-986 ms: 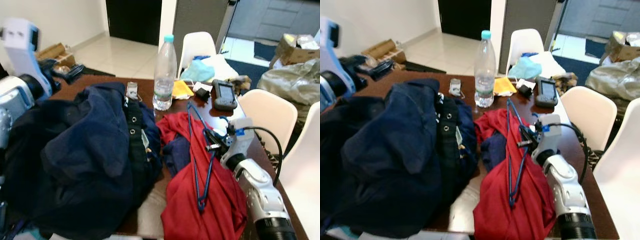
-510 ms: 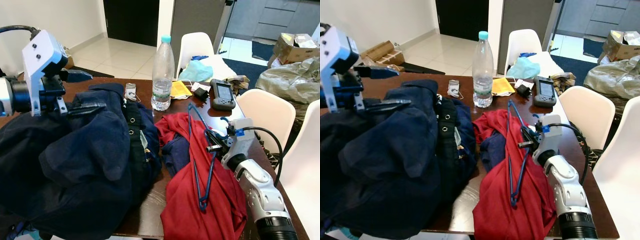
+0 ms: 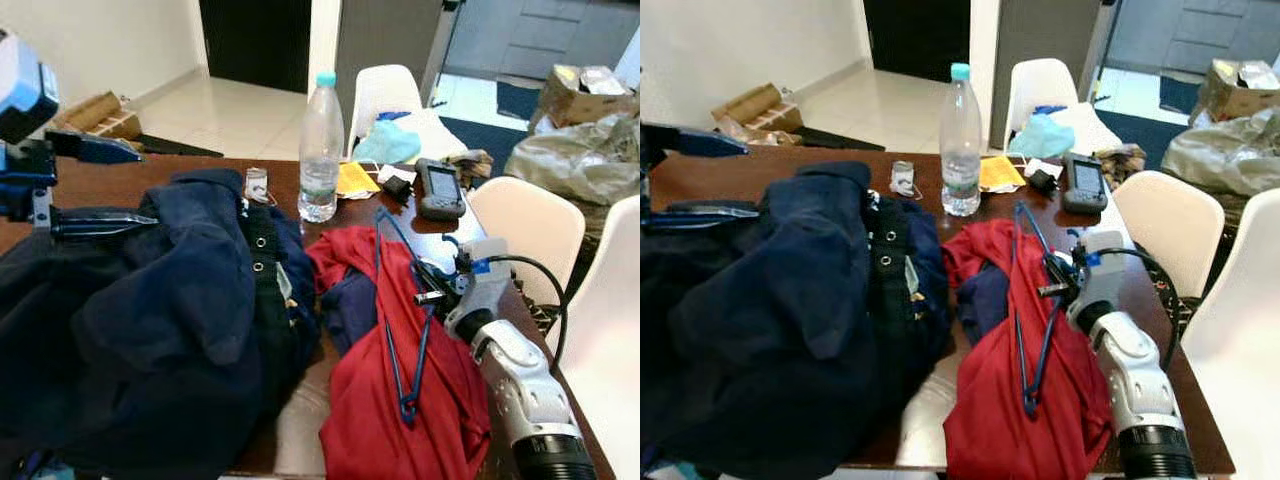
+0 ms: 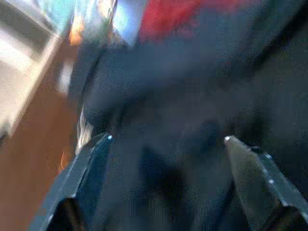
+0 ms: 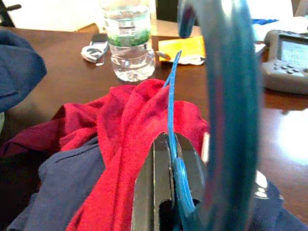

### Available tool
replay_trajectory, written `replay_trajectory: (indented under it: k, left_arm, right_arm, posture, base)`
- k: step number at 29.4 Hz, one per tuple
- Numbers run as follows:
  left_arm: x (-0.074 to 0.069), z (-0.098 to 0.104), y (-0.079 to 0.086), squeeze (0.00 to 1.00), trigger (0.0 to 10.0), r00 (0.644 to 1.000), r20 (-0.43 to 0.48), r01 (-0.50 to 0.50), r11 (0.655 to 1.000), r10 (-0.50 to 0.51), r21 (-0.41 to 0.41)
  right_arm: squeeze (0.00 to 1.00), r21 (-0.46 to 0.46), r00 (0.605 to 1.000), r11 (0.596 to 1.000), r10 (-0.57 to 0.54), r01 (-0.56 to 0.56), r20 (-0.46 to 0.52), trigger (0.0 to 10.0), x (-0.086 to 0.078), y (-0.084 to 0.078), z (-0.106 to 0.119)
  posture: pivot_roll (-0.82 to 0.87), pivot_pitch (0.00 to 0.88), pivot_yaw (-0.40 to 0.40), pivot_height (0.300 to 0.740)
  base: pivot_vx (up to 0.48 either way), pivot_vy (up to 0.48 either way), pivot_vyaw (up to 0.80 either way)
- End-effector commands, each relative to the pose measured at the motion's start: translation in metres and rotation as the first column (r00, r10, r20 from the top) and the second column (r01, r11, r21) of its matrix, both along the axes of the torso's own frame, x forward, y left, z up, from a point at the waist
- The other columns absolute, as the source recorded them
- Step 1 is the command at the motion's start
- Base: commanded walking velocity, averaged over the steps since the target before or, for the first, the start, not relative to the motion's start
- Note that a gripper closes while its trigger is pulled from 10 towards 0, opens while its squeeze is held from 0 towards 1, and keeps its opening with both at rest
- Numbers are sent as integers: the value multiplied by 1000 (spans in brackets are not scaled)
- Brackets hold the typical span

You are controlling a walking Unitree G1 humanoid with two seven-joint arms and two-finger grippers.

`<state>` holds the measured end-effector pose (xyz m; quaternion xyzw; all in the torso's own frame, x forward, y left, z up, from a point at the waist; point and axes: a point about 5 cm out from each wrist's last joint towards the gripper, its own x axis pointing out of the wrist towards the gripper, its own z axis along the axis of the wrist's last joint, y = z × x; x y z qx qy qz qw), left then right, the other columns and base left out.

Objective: Hang hanger

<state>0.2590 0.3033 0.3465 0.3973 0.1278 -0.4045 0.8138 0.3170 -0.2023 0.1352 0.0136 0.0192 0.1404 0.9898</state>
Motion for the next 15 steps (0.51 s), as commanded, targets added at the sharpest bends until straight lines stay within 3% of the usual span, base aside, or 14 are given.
replay_trajectory:
  k: [1,9,11,12,15]
  left_arm:
    - [-2,-4,12,0,10000,998,-47,-44,994,49,101]
    - [1,-5,22,0,10000,994,-27,-103,977,110,188]
    - [7,-6,23,0,10000,993,16,-117,970,116,214]
    - [15,-8,16,0,10000,993,80,-102,973,87,206]
    - [21,-9,9,0,10000,991,123,-74,980,51,184]
  right_arm:
    - [0,-12,1000,1000,-4,3,-27,10000,-2,-1,-8]
    - [0,-13,1000,1000,-4,3,-28,10000,-3,-1,-8]
    - [0,-13,1000,1000,-3,2,-28,10000,-3,-1,-9]
    - [0,-13,1000,1000,2,-2,-29,10000,-3,0,-10]
    - [0,-13,1000,1000,7,-7,-30,10000,-3,1,-11]
  posture:
    - [130,0,-32,740]
    - [131,0,-33,740]
    - [131,0,-33,740]
    - [131,0,-32,740]
    - [129,0,-33,740]
  base:
    - [0,0,0]
    - [0,0,0]
    - [0,0,0]
    - [0,0,0]
    - [0,0,0]
